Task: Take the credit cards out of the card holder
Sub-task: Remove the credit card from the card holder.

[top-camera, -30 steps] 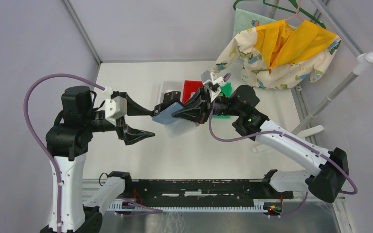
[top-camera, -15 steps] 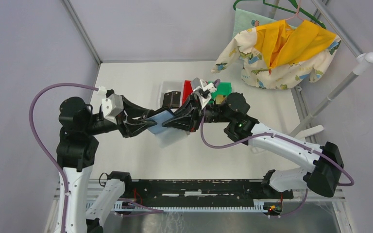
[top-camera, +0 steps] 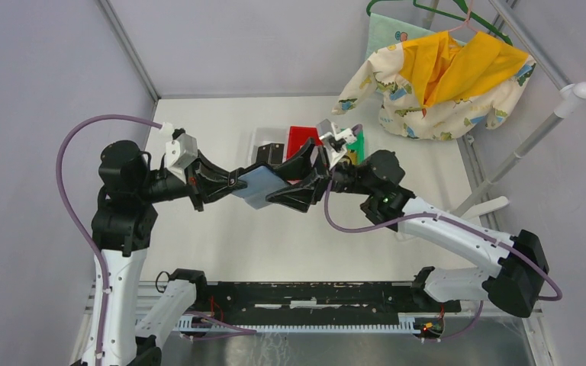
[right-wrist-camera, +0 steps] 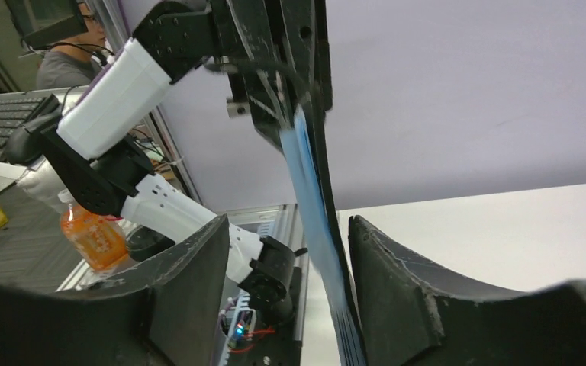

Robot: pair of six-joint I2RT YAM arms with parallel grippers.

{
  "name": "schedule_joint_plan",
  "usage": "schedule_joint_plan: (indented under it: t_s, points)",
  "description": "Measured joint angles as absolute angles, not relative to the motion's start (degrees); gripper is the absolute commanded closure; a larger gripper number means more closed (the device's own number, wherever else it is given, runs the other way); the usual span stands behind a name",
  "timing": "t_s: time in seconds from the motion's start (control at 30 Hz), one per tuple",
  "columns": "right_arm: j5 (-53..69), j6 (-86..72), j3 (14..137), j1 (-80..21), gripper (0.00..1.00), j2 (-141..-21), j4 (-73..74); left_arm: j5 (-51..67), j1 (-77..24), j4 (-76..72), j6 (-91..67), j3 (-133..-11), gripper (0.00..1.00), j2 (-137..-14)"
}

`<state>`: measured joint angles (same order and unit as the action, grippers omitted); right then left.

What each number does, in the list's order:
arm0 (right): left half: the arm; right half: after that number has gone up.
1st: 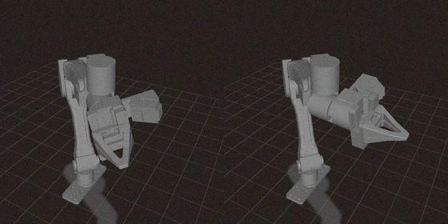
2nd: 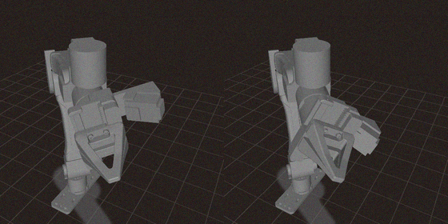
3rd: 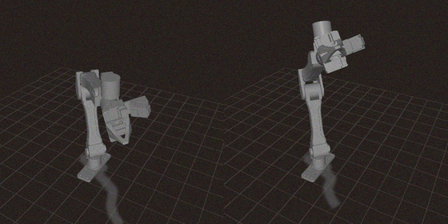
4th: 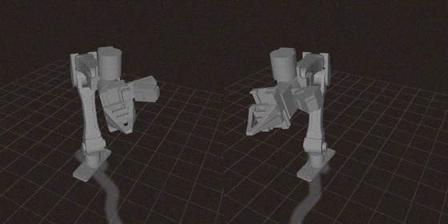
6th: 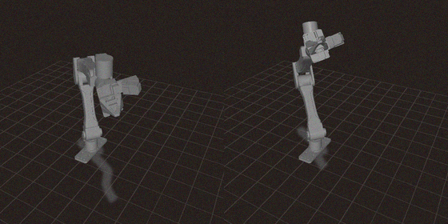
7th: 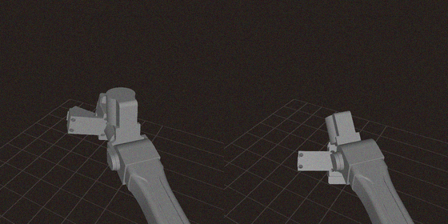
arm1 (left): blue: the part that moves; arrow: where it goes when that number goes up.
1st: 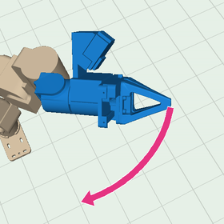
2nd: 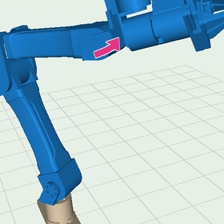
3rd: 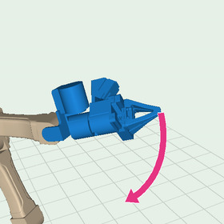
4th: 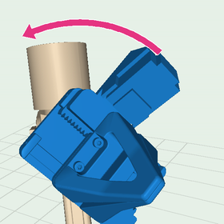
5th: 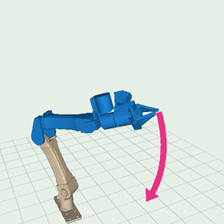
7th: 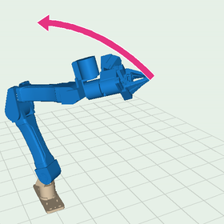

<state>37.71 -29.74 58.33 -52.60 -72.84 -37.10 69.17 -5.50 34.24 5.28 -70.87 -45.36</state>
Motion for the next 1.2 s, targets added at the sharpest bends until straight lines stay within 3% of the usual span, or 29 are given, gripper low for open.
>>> schedule_joint_plan:
  t_s: [0.4, 0.8, 1.2]
  points:
    - [40.9, -26.1, 41.1, -45.2, 0.32, -60.2, -37.5, 73.3, -5.5, 32.7, -3.5, -77.0, 0.98, -48.5]
    - [38.3, -18.8, 40.3, -45.2, 0.37, -58.7, -35.1, 75.2, -5.5, 32.4, -5.1, -78.0, 0.98, -48.4]
    - [43.8, -20.5, 41.5, -45.2, 0.31, -61.6, -37.9, 75.2, -5.5, 32.4, -5.1, -78.0, 0.98, -48.4]
